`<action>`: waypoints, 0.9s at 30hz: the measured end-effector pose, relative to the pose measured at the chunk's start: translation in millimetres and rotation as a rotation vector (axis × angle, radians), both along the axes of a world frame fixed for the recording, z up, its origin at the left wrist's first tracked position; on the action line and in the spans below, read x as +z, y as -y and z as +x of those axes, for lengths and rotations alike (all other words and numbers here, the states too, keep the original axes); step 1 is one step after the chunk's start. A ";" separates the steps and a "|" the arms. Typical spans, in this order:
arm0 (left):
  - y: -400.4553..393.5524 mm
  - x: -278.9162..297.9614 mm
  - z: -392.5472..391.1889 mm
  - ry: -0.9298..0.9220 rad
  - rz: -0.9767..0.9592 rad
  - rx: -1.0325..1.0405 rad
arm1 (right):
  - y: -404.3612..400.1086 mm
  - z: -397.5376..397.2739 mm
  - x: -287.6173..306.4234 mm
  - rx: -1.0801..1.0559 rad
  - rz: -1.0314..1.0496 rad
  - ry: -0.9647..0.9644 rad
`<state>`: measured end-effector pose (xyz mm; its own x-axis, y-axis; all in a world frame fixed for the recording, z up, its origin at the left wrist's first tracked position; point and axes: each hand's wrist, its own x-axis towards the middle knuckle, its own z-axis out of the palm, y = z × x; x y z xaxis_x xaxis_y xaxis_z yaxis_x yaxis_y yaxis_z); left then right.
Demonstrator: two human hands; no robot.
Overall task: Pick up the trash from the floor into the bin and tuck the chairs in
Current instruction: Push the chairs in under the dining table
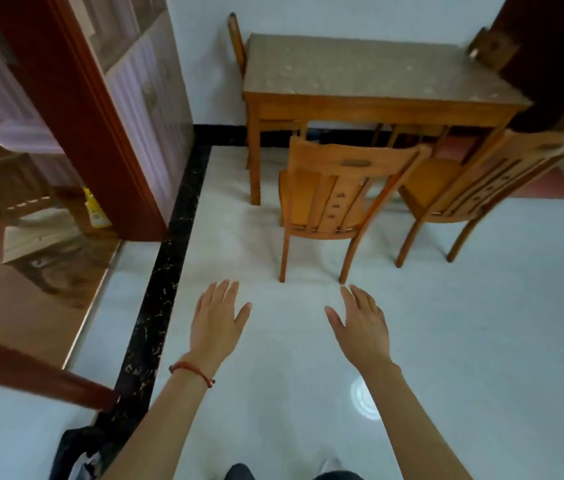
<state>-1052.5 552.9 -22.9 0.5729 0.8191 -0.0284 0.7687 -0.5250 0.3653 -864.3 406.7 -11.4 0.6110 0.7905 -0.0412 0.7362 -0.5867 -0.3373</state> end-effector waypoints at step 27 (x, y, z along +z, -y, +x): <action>-49.9 5.9 291.3 -0.002 0.001 -0.117 | -34.4 271.5 -6.3 -0.064 -0.046 0.068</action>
<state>-761.1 602.8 -17.0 0.6648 0.7465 -0.0288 0.7028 -0.6119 0.3629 -592.8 441.1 -17.8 0.6625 0.7484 -0.0332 0.7173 -0.6465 -0.2598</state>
